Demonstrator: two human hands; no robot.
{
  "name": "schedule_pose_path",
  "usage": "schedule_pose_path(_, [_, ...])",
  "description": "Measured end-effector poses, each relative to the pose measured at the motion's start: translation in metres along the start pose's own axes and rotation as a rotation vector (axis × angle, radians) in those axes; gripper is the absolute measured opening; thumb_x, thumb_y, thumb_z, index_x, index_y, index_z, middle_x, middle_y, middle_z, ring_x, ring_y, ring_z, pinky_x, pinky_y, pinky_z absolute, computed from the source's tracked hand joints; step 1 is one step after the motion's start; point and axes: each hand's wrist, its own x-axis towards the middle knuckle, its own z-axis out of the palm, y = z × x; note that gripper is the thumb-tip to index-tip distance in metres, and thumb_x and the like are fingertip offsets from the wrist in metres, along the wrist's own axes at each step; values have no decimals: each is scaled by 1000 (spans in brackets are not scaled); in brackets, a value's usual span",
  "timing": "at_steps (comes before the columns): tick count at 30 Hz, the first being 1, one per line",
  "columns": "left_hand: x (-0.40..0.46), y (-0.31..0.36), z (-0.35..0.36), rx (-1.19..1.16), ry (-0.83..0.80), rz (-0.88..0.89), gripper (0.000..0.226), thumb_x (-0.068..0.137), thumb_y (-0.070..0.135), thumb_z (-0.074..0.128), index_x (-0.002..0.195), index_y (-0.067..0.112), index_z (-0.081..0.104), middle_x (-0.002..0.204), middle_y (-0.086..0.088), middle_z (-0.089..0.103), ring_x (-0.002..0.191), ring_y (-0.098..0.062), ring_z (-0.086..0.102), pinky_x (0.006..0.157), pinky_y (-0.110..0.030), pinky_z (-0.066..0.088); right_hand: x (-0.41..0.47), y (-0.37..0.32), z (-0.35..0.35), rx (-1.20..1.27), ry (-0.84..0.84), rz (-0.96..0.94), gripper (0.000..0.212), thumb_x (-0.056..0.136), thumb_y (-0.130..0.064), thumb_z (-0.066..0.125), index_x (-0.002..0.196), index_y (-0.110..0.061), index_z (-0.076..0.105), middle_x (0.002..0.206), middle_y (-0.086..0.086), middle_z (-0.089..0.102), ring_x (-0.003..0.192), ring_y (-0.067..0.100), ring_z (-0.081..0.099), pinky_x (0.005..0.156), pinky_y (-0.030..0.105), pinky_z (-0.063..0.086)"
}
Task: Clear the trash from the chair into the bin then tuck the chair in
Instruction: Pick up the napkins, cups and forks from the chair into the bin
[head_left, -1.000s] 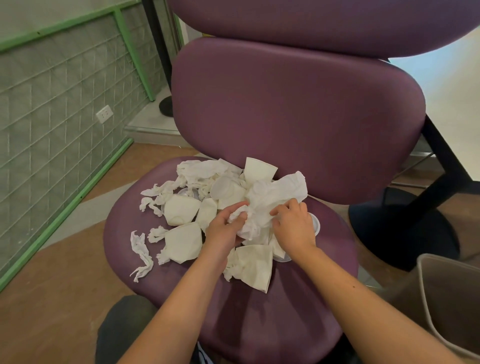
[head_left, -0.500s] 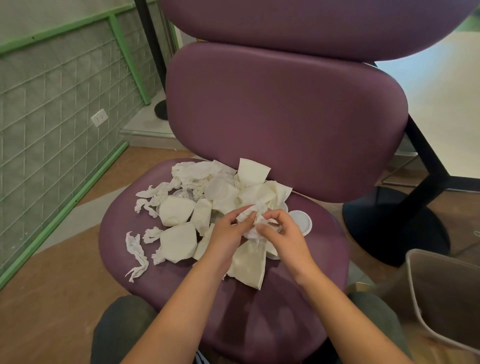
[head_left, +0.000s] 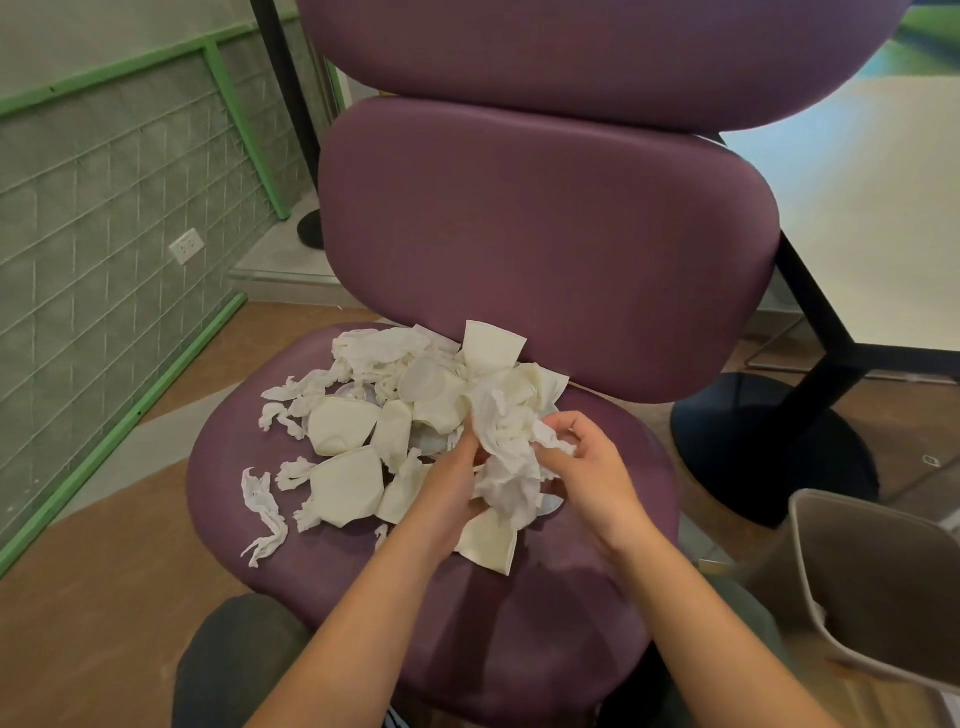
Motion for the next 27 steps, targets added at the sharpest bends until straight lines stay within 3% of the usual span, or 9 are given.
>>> schedule_pose_path(3, [-6,3,4,-37,-121,23,48,94,58,45,115,21,67,110,-5,73,104,-21,69,95,-41,52,2,4,2,-204,166,-116,27,83,4,61,87,-22,68,102,-2,63,91,20,60,77,29,52])
schedule_pose_path(6, [-6,2,3,12,-138,75,30,94,36,60,110,13,67,112,-11,71,100,-21,69,91,-41,55,0,4,5,-272,220,-171,32,82,6,60,91,-22,72,104,-2,55,100,17,57,71,9,46])
schedule_pose_path(10, [3,-1,1,-92,-89,76,35,92,19,63,121,-1,61,121,-23,65,99,-28,67,77,-35,58,-14,5,11,-260,55,-211,42,85,3,62,116,-25,65,117,-2,46,107,4,52,76,6,45])
schedule_pose_path(14, [4,4,-1,-188,-80,71,26,94,8,59,120,8,62,117,-14,69,95,-20,69,81,-30,56,-26,15,14,-382,-89,-316,71,76,3,73,136,-26,49,131,-9,36,114,-17,40,82,1,40])
schedule_pose_path(18, [1,4,-2,-148,-145,76,45,91,-5,56,125,25,59,117,-6,69,96,-18,70,72,-26,56,-17,11,4,-449,-34,-337,48,81,3,70,121,-24,65,119,-2,50,104,-16,47,82,4,40])
schedule_pose_path(20, [0,1,-2,-91,-182,72,50,89,-8,53,127,23,60,117,-4,69,99,-15,67,77,-24,56,-13,7,0,-482,8,-328,34,84,1,67,108,-21,74,106,-3,57,95,-11,51,77,5,40])
schedule_pose_path(22, [-3,-2,1,-60,-212,49,41,92,2,54,127,22,63,118,-6,68,105,-14,64,85,-26,55,-10,6,-3,-464,106,-306,27,83,-2,69,97,-24,77,95,-8,62,86,-3,55,72,7,40])
schedule_pose_path(24, [-5,-5,6,-27,-233,35,29,95,26,57,123,21,64,124,-8,66,111,-17,63,89,-30,54,-8,6,-4,-355,217,-231,19,80,-6,73,88,-24,73,86,-12,65,75,3,56,68,11,44])
schedule_pose_path(27, [-7,-6,18,73,-234,47,43,92,48,58,125,22,54,120,-5,66,104,-21,68,89,-35,56,-6,9,-3,-221,307,-121,12,78,-13,78,80,-16,67,74,-10,62,63,3,51,59,12,42])
